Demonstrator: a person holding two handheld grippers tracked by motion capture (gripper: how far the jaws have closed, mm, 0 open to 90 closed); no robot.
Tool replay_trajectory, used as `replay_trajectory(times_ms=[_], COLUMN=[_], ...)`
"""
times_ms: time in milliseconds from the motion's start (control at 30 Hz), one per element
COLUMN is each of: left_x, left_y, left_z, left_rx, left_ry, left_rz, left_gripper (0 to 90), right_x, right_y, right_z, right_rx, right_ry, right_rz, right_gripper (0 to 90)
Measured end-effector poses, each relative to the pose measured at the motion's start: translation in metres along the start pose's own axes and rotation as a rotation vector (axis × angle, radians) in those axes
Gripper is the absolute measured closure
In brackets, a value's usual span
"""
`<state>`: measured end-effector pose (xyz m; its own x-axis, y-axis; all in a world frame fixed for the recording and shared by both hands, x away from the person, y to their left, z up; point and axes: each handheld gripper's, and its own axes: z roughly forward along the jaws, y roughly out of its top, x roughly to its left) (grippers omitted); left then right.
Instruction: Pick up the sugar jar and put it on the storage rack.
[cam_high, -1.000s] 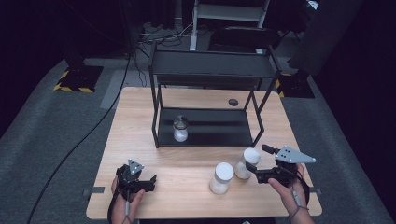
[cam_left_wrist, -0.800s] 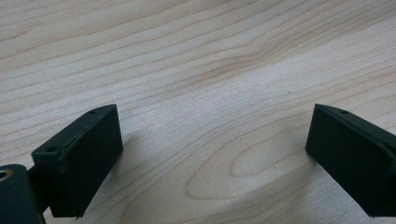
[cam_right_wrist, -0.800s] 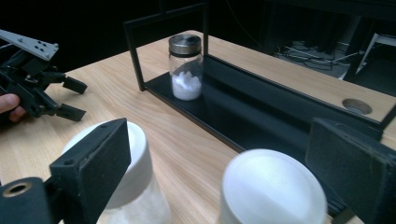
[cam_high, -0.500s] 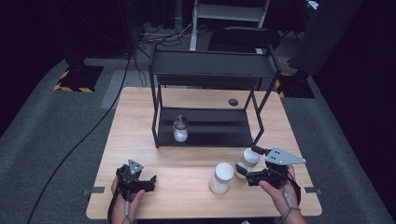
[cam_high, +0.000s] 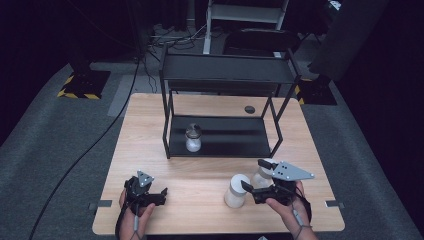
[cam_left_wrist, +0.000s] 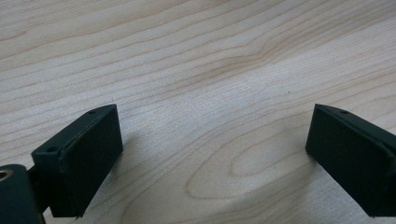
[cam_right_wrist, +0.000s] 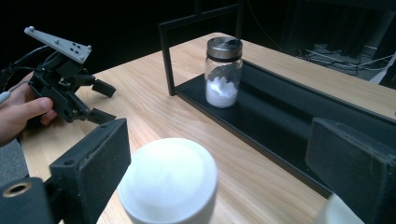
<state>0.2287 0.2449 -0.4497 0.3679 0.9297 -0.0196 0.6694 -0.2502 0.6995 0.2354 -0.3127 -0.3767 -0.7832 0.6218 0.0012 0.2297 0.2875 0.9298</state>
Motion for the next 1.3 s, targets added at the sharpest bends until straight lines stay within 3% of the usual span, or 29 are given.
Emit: replay_trajectory(times_ms=[333, 867, 1067, 1300], left_x=[0.000, 0.000, 0.000, 0.000], left_y=[0.000, 0.000, 0.000, 0.000], left_z=[0.000, 0.000, 0.000, 0.000], left_rx=[0.000, 0.000, 0.000, 0.000], left_ry=[0.000, -0.001, -0.002, -0.002], left_rz=[0.000, 0.001, 0.003, 0.003], left_gripper=[3.2, 3.1, 3.1, 3.1], right_x=[0.011, 0.019, 0.021, 0.019], right_y=[-0.009, -0.025, -0.027, -0.023], right_z=[0.011, 0.027, 0.031, 0.033], right_rx=[-0.008, 0.056, 0.085, 0.114], right_ry=[0.010, 0.012, 0.004, 0.030], right_rz=[-0.001, 0.003, -0.013, -0.022], right_gripper=[6.5, 9.9, 16.8, 32.8])
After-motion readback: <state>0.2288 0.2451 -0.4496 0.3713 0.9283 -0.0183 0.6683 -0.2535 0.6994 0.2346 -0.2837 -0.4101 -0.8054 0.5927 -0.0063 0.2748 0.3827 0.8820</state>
